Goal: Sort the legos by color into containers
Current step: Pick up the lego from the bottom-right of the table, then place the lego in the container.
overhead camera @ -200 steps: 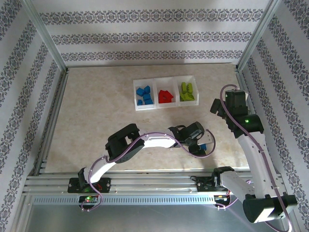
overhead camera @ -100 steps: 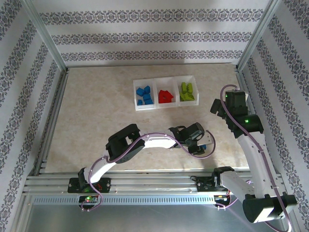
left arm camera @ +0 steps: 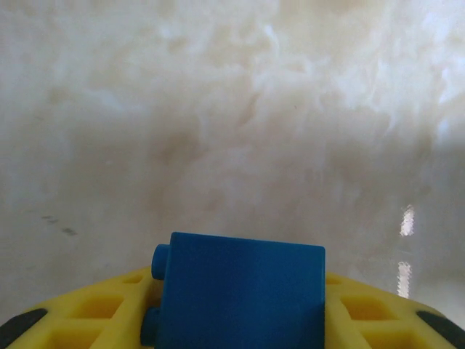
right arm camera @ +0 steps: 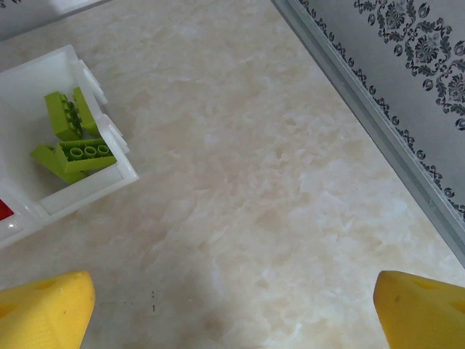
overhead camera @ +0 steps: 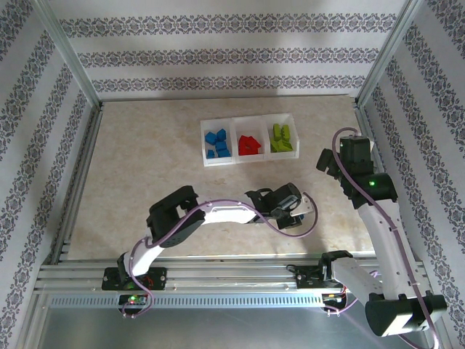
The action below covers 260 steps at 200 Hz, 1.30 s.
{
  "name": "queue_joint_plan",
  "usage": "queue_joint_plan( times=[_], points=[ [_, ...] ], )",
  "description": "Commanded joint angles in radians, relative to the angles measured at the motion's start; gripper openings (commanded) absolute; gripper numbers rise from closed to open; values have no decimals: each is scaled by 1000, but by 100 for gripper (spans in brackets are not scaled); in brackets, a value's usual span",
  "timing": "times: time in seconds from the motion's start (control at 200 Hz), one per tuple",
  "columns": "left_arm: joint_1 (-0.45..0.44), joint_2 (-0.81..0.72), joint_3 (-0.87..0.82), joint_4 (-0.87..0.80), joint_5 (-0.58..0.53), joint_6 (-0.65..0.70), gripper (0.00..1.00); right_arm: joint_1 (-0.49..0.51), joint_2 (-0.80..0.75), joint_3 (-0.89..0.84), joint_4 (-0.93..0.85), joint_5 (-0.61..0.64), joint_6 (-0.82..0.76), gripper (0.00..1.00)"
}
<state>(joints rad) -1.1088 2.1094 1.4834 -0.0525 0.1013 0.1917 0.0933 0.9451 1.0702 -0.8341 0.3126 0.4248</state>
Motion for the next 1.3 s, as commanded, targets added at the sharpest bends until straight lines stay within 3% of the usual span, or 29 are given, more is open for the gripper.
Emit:
queue_joint_plan(
  times=[0.0, 0.48, 0.934, 1.294],
  points=[
    [40, -114, -42, -2, -56, -35, 46, -7, -13, -16, 4, -6, 22, 98],
    [327, -295, -138, -41, -100, -101, 46, -7, -20, -26, 5, -27, 30, 98],
    [602, -211, -35, -90, -70, -186, 46, -7, -16, -47, 19, -52, 51, 98],
    [667, -44, 143, -220, -74, -297, 46, -7, -13, -59, 27, -76, 63, 98]
  ],
)
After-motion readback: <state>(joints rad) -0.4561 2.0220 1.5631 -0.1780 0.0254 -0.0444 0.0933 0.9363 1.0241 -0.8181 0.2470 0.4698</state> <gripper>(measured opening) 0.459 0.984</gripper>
